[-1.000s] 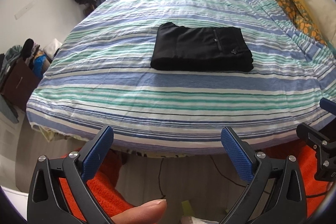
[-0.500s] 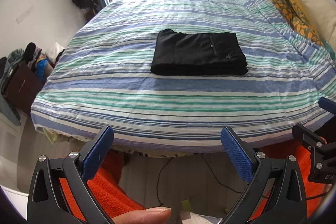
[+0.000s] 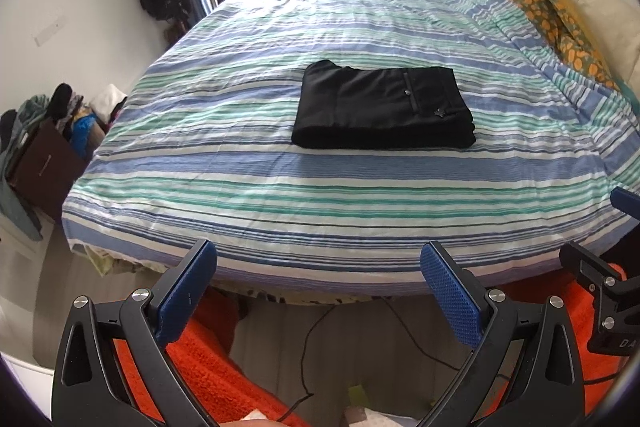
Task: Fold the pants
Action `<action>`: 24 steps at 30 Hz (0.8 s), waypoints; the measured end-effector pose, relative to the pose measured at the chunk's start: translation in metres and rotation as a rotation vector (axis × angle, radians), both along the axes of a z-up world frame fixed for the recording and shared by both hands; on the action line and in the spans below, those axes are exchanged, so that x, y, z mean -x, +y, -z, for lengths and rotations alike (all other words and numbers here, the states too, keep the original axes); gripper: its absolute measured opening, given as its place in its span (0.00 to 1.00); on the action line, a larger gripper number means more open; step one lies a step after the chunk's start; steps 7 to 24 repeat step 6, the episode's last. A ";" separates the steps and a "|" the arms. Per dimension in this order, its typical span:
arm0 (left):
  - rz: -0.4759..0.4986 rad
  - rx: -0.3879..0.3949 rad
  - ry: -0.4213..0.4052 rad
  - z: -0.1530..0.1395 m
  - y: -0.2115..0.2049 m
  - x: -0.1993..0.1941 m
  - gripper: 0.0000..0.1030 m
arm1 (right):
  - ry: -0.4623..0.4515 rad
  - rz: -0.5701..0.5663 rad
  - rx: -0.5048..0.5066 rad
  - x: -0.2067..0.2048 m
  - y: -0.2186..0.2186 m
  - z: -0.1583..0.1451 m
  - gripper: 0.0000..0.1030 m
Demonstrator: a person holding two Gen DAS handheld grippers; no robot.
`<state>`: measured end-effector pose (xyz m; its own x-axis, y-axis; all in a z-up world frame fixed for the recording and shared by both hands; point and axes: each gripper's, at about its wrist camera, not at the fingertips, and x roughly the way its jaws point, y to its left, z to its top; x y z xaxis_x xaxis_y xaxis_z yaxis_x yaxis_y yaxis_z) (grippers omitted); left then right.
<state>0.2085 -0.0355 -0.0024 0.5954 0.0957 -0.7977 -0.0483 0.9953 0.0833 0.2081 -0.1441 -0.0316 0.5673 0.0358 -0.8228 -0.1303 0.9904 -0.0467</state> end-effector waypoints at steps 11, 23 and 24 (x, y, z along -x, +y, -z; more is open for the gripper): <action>-0.006 -0.007 -0.013 -0.001 0.000 0.002 0.99 | -0.012 -0.001 -0.001 0.001 0.002 -0.003 1.00; -0.006 -0.007 -0.013 -0.001 0.000 0.002 0.99 | -0.012 -0.001 -0.001 0.001 0.002 -0.003 1.00; -0.006 -0.007 -0.013 -0.001 0.000 0.002 0.99 | -0.012 -0.001 -0.001 0.001 0.002 -0.003 1.00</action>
